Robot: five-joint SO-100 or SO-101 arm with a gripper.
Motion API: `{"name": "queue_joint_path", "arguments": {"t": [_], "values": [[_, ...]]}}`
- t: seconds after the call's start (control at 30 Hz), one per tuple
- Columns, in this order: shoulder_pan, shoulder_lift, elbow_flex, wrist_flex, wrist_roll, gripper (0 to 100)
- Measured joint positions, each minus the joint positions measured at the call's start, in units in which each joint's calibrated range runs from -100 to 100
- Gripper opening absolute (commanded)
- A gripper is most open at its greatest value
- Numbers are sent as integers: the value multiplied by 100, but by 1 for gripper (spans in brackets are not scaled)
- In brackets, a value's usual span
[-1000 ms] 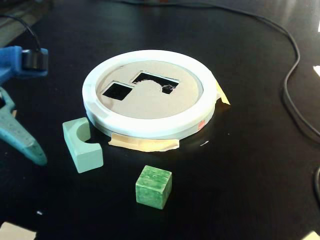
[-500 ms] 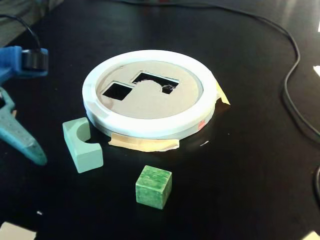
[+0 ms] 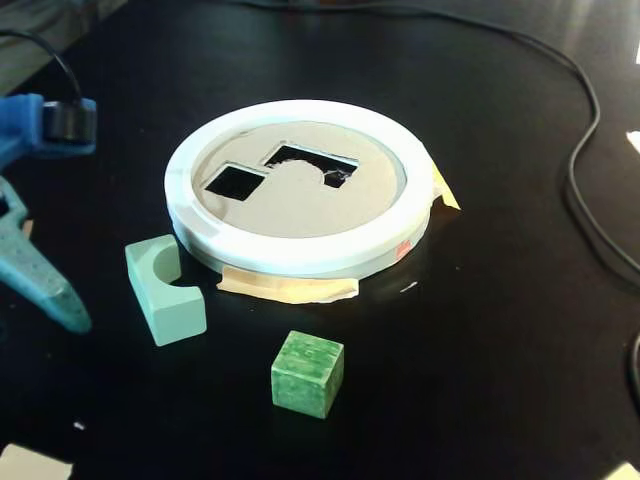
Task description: Pick up the U shape block and drop it in corresponding U shaped hole
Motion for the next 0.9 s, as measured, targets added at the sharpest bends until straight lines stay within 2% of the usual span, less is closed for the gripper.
{"name": "queue_joint_path", "arguments": {"t": [0.9], "values": [[-10,0,-68,0,10,100]]}}
